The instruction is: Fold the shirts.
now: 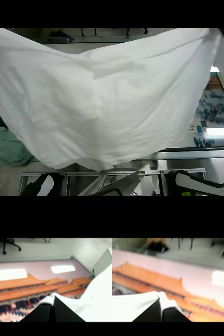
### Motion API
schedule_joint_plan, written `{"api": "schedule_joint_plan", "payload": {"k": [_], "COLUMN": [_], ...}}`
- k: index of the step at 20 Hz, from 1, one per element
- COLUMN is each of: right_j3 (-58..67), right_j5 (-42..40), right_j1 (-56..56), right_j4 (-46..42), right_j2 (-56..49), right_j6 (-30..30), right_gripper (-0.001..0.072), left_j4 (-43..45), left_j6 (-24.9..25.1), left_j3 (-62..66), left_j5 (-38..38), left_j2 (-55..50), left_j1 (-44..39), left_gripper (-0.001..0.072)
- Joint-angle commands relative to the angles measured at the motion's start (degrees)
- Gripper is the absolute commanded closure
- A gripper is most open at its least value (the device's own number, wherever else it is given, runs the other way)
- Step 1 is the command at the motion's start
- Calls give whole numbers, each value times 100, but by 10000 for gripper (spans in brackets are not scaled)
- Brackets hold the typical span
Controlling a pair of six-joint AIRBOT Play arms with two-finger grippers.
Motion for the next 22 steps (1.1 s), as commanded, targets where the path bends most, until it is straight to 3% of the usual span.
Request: {"api": "schedule_joint_plan", "payload": {"k": [1, 4, 10, 15, 18, 22], "right_j3": [-892, -1545, -1287, -579, -581, -584], "right_j5": [42, -588, -1663, -1628, -1346, -1047], "right_j1": [4, 4, 4, 2, -11, 11], "right_j4": [72, 63, 732, 732, 654, 345], "right_j2": [-1119, -2173, -3934, -4378, -4371, -4371], "right_j6": [-116, -479, -1119, -1200, -1250, -1200], "right_gripper": [697, 698, 698, 697, 697, 697], "left_j4": [1683, 2111, 2114, 2120, 2124, 3051], "left_j6": [74, 96, 11, -101, -94, -114], "left_j3": [-881, -907, 1034, 2090, 2072, 1851], "left_j5": [675, 1521, 1193, 1346, 1659, 1587], "left_j2": [-1250, -2817, -5685, -6380, -6426, -6426], "left_j1": [-1342, -1578, -1624, -1598, -1611, -1657], "left_gripper": [693, 693, 694, 694, 694, 694]}}
